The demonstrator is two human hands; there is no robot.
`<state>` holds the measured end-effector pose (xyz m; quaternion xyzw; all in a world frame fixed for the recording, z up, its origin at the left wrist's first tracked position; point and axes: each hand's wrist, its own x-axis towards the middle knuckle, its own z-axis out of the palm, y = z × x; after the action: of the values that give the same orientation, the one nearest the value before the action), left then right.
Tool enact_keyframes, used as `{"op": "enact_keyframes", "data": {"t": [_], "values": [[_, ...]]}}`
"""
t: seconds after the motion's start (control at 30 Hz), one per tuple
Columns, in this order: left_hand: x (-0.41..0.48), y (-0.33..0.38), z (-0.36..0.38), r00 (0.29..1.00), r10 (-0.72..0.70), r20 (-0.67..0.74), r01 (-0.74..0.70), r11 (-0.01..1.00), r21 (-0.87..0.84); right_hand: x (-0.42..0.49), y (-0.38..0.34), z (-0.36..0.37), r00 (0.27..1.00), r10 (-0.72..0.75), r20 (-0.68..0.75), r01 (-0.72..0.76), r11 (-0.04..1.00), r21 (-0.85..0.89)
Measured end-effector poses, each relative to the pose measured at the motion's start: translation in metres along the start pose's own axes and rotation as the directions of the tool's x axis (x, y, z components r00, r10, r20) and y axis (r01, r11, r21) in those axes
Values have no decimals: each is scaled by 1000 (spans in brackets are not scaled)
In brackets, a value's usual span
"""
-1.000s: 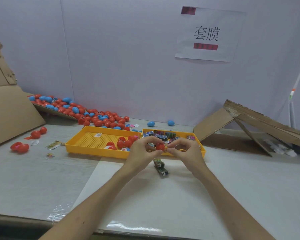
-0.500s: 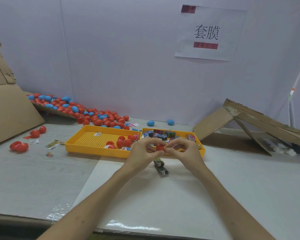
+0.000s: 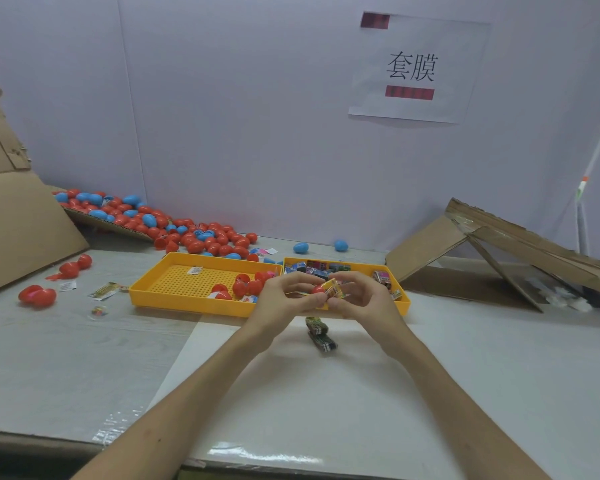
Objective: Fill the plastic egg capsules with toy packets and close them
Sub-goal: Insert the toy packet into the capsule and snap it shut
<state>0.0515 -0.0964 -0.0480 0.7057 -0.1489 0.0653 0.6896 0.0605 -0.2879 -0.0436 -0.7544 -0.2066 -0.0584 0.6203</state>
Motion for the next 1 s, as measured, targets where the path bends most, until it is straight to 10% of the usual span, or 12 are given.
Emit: {"op": "enact_keyframes", "data": {"t": [0.7, 1.0], "values": [[-4, 4, 2, 984, -162, 72, 171, 974, -147, 1, 5, 2, 993, -103, -54, 100, 993, -58], [-4, 7, -2, 955, -199, 218, 281, 841, -463, 1, 3, 2, 998, -31, -53, 33, 998, 48]]}}
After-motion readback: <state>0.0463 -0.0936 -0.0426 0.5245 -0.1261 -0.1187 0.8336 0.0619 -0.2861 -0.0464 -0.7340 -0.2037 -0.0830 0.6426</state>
